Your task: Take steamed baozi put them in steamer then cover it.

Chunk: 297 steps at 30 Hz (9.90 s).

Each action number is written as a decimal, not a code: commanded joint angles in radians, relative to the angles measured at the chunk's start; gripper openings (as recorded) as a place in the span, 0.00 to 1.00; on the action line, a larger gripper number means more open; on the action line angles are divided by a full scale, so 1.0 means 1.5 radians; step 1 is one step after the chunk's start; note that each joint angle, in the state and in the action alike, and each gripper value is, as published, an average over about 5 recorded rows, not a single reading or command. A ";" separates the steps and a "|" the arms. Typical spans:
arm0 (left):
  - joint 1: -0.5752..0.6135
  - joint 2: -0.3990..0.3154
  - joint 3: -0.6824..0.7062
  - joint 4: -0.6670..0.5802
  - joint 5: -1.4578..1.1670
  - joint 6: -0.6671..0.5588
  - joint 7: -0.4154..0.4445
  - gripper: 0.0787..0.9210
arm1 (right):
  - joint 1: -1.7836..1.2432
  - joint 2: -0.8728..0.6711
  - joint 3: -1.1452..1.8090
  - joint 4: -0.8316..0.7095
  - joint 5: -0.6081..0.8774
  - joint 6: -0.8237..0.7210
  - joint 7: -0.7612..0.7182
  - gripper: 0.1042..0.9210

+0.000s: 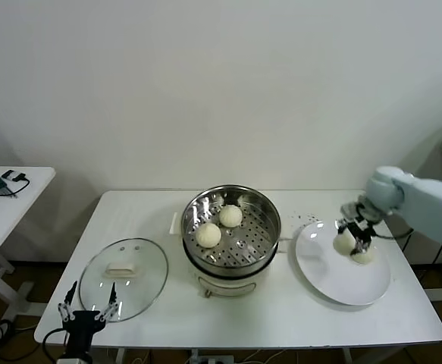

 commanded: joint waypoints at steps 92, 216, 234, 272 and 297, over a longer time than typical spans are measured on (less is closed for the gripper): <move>0.017 -0.014 0.004 -0.011 -0.001 0.003 -0.020 0.88 | -0.206 -0.173 0.211 0.011 -0.003 -0.146 -0.003 0.88; 0.035 -0.022 0.031 -0.048 0.021 0.004 -0.029 0.88 | 0.135 0.362 -0.298 0.022 0.612 -0.360 0.252 0.73; 0.026 -0.020 0.032 -0.050 0.026 0.008 -0.028 0.88 | 0.209 0.201 -0.210 0.054 0.609 -0.294 0.225 0.88; -0.054 -0.007 -0.010 -0.097 0.348 0.059 0.032 0.88 | -1.025 -0.038 1.125 0.261 0.493 0.016 0.581 0.88; -0.065 0.045 0.083 0.029 1.045 0.173 0.084 0.88 | -1.259 0.159 1.342 0.325 0.371 -0.018 0.582 0.88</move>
